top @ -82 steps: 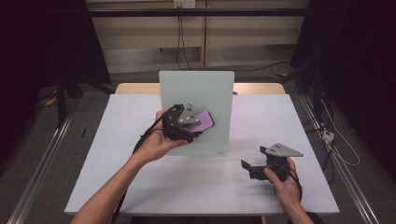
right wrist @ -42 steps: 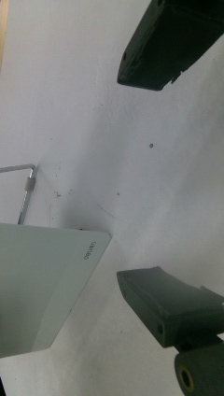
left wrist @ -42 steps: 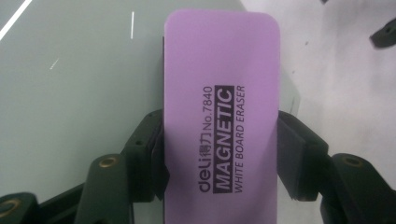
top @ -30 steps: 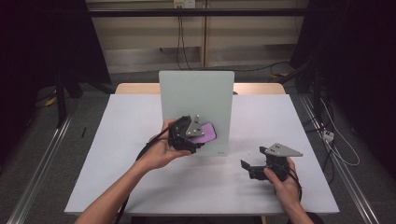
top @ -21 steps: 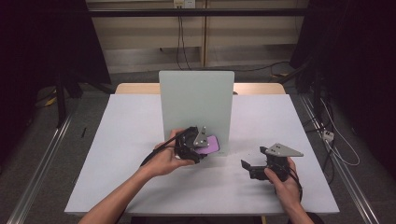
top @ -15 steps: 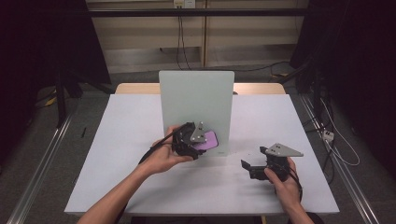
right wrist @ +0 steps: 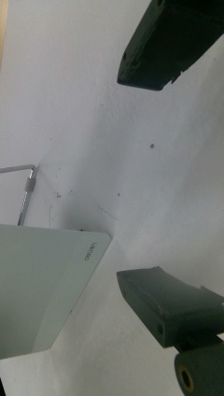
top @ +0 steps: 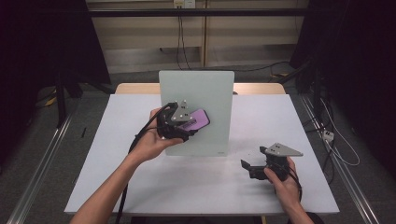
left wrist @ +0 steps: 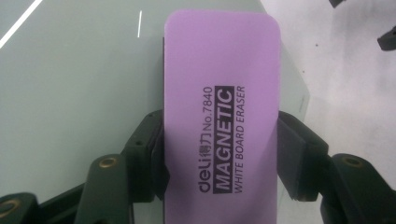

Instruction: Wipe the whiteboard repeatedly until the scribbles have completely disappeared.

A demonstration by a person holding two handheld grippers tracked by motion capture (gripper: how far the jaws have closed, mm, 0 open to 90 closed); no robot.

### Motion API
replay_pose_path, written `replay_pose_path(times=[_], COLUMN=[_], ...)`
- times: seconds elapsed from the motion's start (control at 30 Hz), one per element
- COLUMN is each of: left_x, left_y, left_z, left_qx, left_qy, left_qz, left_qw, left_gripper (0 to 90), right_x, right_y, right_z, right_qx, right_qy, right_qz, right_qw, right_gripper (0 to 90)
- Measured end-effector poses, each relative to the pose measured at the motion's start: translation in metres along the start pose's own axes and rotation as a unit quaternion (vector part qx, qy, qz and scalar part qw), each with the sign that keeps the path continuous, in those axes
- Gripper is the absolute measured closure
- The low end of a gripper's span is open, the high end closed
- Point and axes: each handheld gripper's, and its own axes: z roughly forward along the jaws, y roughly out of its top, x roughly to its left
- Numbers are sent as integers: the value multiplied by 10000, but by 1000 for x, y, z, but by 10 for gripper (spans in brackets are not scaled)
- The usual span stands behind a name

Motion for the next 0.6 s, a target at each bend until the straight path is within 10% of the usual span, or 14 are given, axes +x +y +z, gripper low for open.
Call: replay_pose_path(times=[0.6], left_x=[0], left_y=[-15], left_z=[-8], left_qx=[103], left_qy=[201], left_qz=[81], left_qw=[9997], left_gripper=[411], right_x=[1], right_y=[0], right_z=[-1], right_qx=[-3], right_qy=[2], right_qz=[-9], right_qw=[10000], right_gripper=[58])
